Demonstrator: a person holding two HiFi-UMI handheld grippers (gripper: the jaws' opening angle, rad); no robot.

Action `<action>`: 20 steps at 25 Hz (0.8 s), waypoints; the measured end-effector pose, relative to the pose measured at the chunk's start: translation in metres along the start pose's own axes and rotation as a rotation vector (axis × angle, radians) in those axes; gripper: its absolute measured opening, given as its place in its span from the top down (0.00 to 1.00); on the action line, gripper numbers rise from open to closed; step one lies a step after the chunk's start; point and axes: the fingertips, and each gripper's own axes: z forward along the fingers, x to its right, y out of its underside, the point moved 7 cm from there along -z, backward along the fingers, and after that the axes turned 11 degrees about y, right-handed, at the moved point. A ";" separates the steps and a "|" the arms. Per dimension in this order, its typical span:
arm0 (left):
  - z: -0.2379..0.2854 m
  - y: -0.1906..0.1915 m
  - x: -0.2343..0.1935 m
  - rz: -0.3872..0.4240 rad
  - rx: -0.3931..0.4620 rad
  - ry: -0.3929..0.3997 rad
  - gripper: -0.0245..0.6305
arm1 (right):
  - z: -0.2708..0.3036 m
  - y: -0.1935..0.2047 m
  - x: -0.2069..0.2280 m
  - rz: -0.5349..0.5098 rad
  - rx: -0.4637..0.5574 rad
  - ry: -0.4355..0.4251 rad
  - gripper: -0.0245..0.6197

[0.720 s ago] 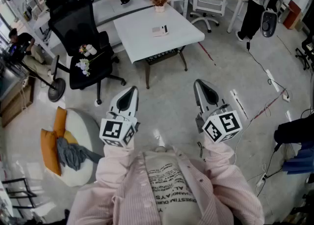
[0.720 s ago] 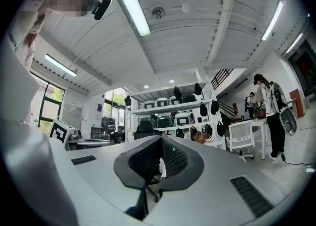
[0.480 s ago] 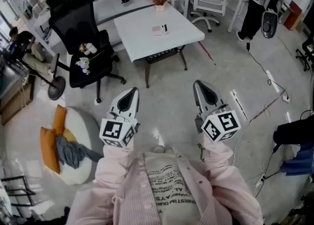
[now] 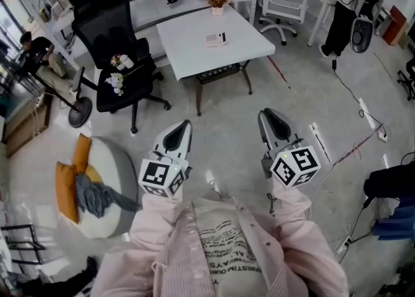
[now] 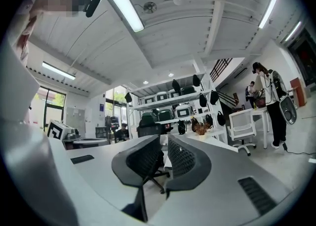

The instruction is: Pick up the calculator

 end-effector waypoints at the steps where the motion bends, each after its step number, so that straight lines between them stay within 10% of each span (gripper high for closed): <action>1: 0.000 0.000 0.000 -0.002 0.000 -0.004 0.96 | 0.001 0.001 0.001 0.007 -0.005 -0.003 0.90; 20: 0.091 0.018 -0.054 -0.046 -0.030 0.015 0.96 | 0.080 0.017 0.060 0.081 -0.010 0.001 0.70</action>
